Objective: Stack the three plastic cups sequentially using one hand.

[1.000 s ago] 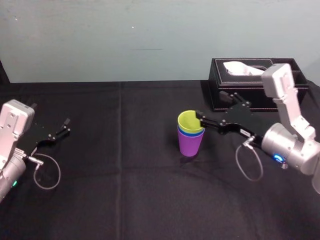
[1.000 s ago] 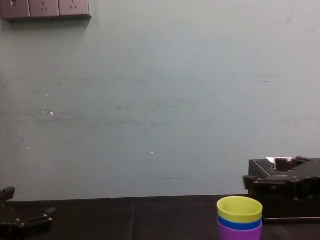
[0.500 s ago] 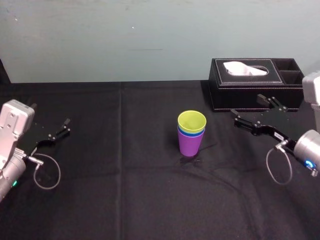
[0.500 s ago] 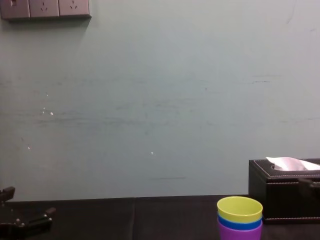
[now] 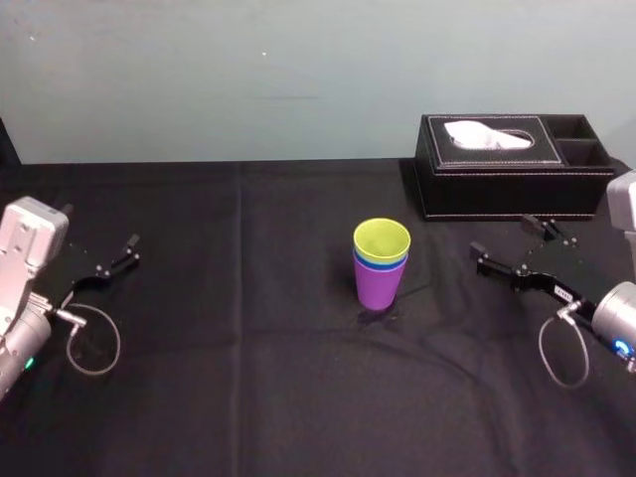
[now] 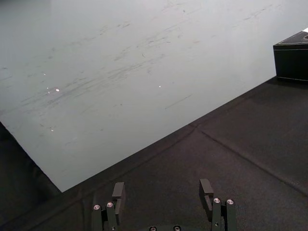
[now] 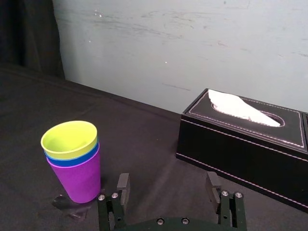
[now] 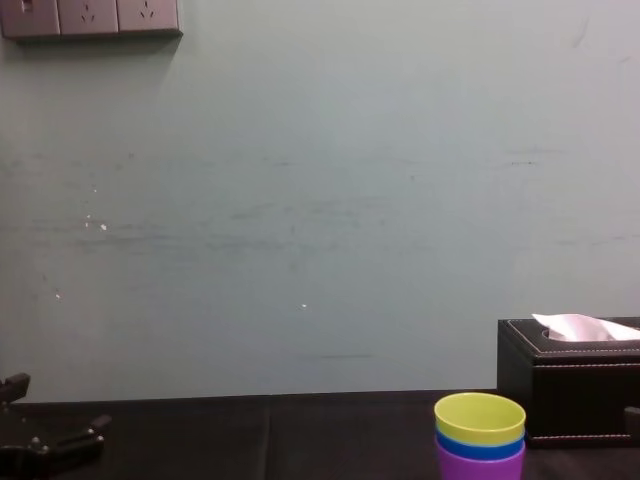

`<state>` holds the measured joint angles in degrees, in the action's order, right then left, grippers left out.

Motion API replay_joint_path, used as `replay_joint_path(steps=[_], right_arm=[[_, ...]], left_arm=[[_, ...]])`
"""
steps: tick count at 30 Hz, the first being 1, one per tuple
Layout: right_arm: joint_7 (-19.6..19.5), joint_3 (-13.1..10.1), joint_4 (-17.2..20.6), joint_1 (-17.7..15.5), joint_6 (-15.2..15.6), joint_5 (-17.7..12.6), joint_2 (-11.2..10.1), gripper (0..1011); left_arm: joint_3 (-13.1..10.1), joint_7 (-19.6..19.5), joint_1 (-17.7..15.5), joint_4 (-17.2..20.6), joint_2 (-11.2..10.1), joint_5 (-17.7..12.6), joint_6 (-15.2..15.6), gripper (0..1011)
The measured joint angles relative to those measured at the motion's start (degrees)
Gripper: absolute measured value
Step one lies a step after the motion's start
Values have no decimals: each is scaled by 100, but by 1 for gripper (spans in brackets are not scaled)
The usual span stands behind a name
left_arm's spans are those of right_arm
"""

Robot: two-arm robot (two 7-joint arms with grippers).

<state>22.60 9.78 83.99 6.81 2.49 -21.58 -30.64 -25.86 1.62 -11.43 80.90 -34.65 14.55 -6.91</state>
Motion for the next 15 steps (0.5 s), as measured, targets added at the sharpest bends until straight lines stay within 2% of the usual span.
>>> replay_joint_path(steps=[15], right_arm=[[-7, 8, 45, 12, 14, 3, 0, 1000]], left_arm=[[0, 0, 0, 0, 0, 0, 0, 1010]])
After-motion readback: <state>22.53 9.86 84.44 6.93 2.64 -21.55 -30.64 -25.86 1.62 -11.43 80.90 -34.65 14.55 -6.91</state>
